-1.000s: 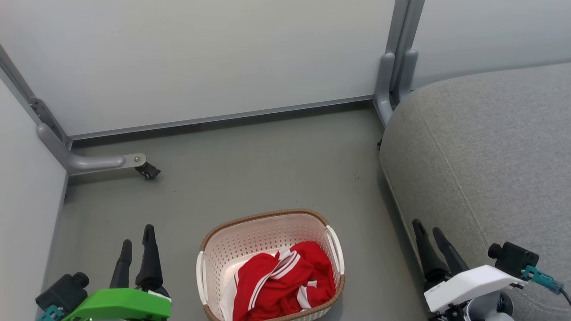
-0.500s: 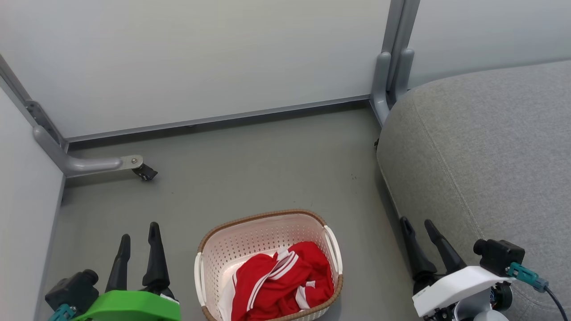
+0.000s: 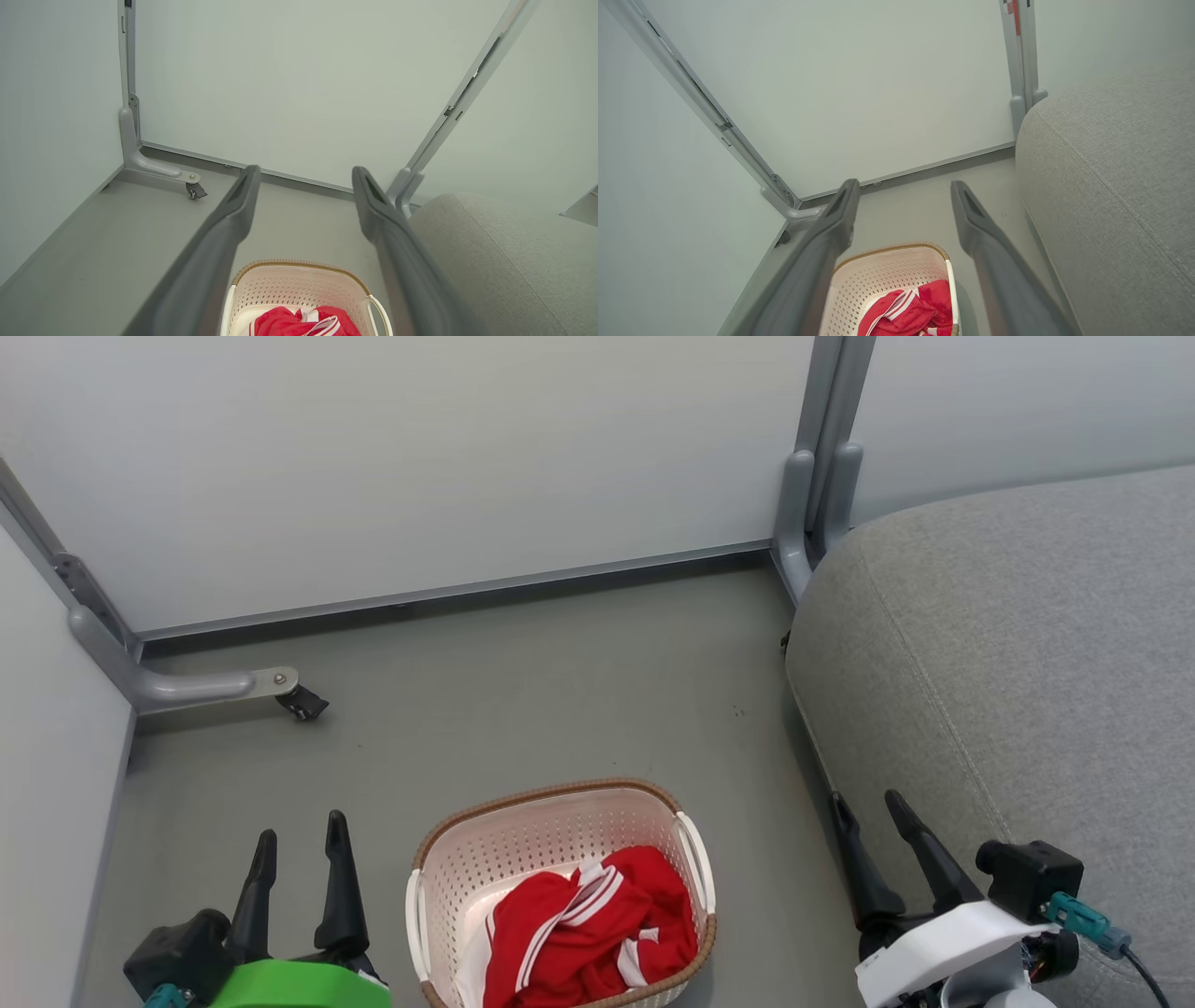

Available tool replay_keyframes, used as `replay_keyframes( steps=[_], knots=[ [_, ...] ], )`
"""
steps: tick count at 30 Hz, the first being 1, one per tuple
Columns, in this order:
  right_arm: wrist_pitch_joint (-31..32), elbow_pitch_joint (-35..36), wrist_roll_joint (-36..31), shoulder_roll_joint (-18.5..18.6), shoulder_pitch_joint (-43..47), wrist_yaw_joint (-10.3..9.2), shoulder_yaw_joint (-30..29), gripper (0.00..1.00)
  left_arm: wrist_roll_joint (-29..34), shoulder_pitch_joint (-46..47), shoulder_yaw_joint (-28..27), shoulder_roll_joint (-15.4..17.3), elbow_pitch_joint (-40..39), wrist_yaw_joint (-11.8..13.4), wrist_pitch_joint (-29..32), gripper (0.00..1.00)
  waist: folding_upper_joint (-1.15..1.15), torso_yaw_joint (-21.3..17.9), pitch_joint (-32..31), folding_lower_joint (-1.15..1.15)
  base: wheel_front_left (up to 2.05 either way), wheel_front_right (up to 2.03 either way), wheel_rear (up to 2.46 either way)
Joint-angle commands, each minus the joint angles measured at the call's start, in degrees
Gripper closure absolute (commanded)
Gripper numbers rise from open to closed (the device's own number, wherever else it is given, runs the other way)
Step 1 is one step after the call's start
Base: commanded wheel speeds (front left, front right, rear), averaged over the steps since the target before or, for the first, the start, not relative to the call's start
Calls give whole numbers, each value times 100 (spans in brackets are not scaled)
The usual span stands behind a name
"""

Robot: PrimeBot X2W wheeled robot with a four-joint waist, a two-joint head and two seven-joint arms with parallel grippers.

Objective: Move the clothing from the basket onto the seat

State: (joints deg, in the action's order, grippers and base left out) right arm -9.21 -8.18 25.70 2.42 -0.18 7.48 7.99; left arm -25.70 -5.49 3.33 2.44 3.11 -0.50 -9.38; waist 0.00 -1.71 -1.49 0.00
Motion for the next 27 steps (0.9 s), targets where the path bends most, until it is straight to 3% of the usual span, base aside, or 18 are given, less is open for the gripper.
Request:
replay_keyframes(
  steps=[1,17,27],
  knots=[
    [-73,70,-145,35,42,2,22,0,128,-59,5,44,-68,19,-53,0,0,-5,-3,0,0,0,0],
    [-279,115,-846,43,138,1,188,0,768,-217,40,52,-38,-195,-256,0,0,-42,-51,0,0,0,0],
    [-399,104,-1209,50,184,1,203,0,1185,-299,91,55,-104,-149,-377,0,0,-71,-68,0,0,0,0]
  ],
)
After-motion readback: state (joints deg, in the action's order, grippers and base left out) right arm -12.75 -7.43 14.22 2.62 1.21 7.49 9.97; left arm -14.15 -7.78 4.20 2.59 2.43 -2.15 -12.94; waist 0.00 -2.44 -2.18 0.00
